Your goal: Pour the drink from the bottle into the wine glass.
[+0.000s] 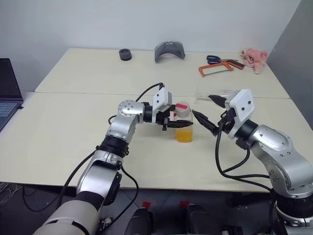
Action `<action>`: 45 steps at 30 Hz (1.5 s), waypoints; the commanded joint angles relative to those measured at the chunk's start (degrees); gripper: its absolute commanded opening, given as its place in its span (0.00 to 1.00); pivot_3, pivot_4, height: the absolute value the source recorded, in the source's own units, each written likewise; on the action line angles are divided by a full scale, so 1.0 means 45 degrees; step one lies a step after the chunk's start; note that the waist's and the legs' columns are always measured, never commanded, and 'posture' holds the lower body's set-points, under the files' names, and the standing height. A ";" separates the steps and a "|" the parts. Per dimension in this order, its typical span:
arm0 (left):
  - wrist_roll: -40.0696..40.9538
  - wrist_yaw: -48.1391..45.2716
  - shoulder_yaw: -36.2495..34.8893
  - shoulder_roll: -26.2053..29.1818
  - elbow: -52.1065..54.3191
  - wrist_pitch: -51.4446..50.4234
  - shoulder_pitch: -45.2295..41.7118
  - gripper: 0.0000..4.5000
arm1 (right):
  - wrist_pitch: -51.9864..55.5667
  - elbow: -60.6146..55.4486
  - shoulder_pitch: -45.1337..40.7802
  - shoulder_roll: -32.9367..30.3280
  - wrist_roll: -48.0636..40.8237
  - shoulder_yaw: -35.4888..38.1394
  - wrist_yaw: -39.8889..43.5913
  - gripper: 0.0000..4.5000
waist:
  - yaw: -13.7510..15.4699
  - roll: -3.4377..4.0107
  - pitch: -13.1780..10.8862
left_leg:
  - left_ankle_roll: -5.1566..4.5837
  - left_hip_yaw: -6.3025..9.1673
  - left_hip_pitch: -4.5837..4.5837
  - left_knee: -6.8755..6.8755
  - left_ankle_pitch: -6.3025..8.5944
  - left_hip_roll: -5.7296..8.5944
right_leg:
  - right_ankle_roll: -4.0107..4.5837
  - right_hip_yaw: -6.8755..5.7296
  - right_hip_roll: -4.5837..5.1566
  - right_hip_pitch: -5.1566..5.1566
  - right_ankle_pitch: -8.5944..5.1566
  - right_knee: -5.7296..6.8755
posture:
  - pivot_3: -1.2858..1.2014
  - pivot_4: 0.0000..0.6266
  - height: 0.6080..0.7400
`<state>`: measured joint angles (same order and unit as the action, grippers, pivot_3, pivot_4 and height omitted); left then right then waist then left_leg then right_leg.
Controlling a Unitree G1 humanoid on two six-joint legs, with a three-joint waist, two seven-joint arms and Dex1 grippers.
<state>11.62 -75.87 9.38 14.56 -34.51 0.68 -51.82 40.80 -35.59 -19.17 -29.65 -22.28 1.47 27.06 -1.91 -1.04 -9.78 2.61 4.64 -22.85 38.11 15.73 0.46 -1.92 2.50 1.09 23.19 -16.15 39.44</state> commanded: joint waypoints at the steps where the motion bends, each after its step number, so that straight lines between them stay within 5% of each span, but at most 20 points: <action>1: -0.0059 -0.0079 0.0082 0.0002 0.0026 0.0109 -0.0041 0.48 | 0.0154 -0.0934 -0.0005 -0.0260 -0.0633 0.0239 0.0355 0.87 | 0.0000 0.0000 0.0000 | 0.0000 0.0000 0.0000 0.0000 0.0000 0.0000 | 0.0000 -0.0001 0.0000 0.0000 0.0000 0.0000 | 0.52 0.24 1.00; 16: -0.0062 -0.0070 0.0089 -0.0075 0.0013 0.0126 -0.0091 0.48 | -0.0434 0.0083 -0.1371 0.0616 0.0492 -0.1528 -0.0280 0.87 | 0.0001 0.0000 0.0000 | 0.0001 0.0003 0.0000 0.0001 0.0000 0.0000 | 0.0000 -0.0004 -0.0001 0.0000 0.0000 -0.0001 | 0.52 0.24 1.00; 45: -0.0097 0.0009 0.0117 -0.0107 0.0095 0.0150 0.0003 0.48 | -0.0516 0.0310 -0.1130 0.0621 0.0489 -0.0846 -0.0250 0.87 | 0.0002 0.0000 0.0000 | 0.0000 0.0002 0.0000 0.0001 0.0000 -0.0001 | 0.0000 -0.0003 0.0001 0.0000 0.0000 0.0001 | 0.52 0.24 1.00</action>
<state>11.47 -75.64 9.38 14.27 -34.54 0.76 -51.83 39.23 -32.89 -23.51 -26.51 -19.79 -4.84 26.21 -1.90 -1.03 -9.78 2.61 4.66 -22.85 38.11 15.73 0.46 -1.91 2.48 1.09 23.19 -16.15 39.44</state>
